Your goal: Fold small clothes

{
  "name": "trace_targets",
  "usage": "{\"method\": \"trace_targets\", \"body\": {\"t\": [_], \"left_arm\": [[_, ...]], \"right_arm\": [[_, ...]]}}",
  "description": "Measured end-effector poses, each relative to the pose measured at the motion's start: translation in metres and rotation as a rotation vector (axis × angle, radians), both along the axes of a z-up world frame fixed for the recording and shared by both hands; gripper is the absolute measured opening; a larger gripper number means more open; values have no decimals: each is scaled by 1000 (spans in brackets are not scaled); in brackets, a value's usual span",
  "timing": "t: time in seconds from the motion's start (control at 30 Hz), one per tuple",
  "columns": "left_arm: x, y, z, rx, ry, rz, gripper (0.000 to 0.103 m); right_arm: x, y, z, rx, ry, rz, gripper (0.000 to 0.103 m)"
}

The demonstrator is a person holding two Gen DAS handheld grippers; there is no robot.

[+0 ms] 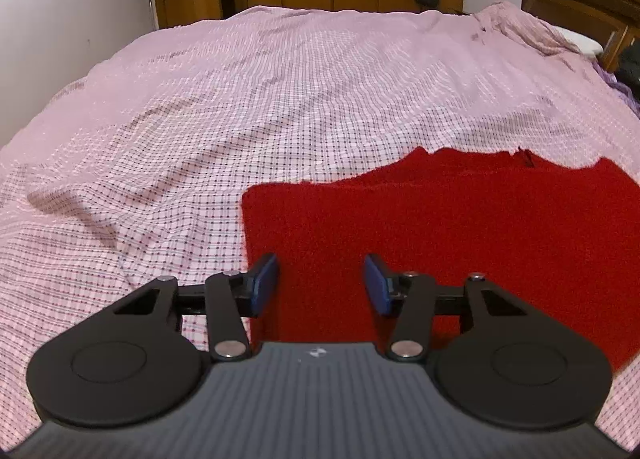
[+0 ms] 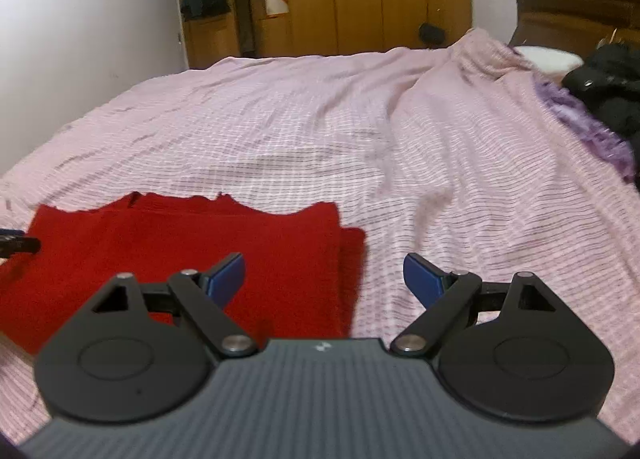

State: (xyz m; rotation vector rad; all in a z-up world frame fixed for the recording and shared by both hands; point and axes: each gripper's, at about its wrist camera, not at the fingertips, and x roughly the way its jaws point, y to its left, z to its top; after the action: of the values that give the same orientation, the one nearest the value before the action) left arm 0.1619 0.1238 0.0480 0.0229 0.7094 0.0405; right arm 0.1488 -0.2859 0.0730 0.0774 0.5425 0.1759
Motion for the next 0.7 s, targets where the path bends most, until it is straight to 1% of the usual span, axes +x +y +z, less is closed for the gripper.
{"method": "trace_targets", "body": {"t": [0.07, 0.13, 0.23, 0.33, 0.37, 0.4, 0.43, 0.47, 0.5, 0.53, 0.6, 0.7], "left_arm": [[3, -2, -1, -7, 0, 2, 51], [4, -6, -1, 1, -2, 1, 50], [5, -10, -1, 14, -8, -3, 48], [5, -14, -1, 30, -22, -7, 47], [5, -15, -1, 33, -29, -11, 47], [5, -16, -1, 37, -35, -13, 46], [4, -16, -1, 44, -42, -9, 36], [4, -17, -1, 55, -46, -2, 25], [4, -17, 0, 66, -50, 5, 19], [4, -18, 0, 75, -50, 9, 10], [0, -20, 4, 92, -66, 7, 8], [-8, -26, 12, 136, -120, -5, 6]], "right_arm": [[13, 6, -3, 10, 7, 29, 87], [26, 12, -9, 2, 20, 33, 87], [49, 20, -20, -19, 75, 10, 87], [63, 21, -32, 20, 132, 1, 85], [64, 22, -35, 26, 133, -9, 82], [64, 22, -36, 32, 127, -16, 75], [62, 22, -36, 45, 117, -18, 60], [60, 21, -34, 50, 107, -22, 52], [57, 20, -33, 51, 93, -26, 37], [53, 17, -31, 58, 78, -16, 28], [47, 13, -26, 67, 45, -1, 24], [35, 8, -18, 85, -13, 5, 21]]}}
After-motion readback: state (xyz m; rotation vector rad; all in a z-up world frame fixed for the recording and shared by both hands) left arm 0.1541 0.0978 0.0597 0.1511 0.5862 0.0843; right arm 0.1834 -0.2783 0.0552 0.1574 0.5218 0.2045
